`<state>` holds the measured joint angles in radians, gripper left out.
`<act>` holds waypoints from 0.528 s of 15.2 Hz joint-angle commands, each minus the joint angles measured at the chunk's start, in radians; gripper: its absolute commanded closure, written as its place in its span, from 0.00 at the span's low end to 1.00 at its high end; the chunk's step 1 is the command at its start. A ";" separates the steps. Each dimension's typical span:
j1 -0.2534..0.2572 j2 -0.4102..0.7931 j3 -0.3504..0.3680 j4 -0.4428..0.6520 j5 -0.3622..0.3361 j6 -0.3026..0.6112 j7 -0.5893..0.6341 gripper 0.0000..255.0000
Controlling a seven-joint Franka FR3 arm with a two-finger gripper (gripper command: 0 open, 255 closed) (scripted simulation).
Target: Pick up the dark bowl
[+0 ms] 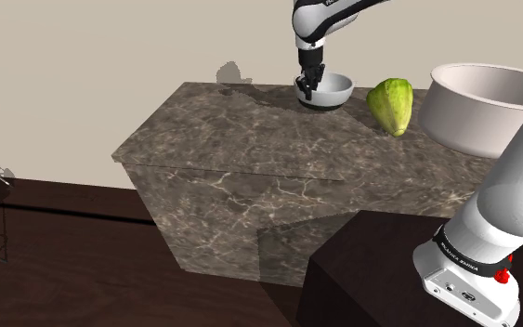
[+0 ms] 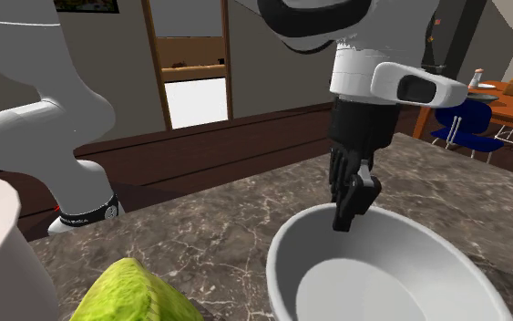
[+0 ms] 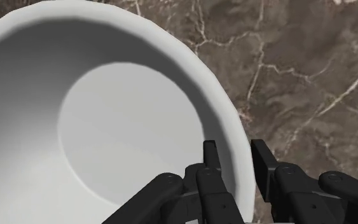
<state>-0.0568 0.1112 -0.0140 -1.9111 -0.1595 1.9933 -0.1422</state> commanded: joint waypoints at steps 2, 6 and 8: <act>0.001 -0.014 0.001 0.026 0.002 -0.039 -0.005 1.00; 0.002 -0.026 0.001 0.066 0.005 -0.090 -0.012 1.00; 0.002 -0.030 0.002 0.087 0.006 -0.115 -0.015 1.00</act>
<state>-0.0542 0.0828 -0.0117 -1.8350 -0.1536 1.8893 -0.1547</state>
